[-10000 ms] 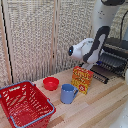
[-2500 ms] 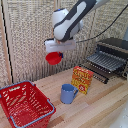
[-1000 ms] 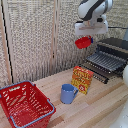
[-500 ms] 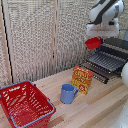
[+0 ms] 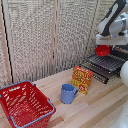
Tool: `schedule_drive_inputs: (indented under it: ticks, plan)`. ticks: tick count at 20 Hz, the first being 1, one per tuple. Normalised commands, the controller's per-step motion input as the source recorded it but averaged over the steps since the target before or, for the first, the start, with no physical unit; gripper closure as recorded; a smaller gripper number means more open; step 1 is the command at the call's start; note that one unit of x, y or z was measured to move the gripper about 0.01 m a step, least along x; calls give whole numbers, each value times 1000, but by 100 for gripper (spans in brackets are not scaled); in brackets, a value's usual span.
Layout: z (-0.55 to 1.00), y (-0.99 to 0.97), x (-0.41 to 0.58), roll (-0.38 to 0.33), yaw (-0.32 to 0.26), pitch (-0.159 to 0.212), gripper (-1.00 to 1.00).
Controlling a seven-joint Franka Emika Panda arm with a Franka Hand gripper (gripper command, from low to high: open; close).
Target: Extend the gripper towards the oven tray handle. Grasp the handle and carefully pull the tray out of the oven. Move the gripper above the red bowl. Grab the red bowl gently. Lift the bowl and place it onto the oven tray.
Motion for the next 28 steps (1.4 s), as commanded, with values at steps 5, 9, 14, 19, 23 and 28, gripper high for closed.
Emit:
schedule_drive_inputs:
  ticks: [5,9,14,19,23,28]
  plan:
    - [-237,11,-347,-15,-121,0,100]
    - [-84,2,-81,-18,-37,-14,-100]
    - [0,-26,-27,-49,0,-41,-100]
    - [21,-53,-82,-23,-2,-49,-100]
    - [409,0,0,-13,-41,-14,-100]
    - [718,0,14,0,-146,13,-100]
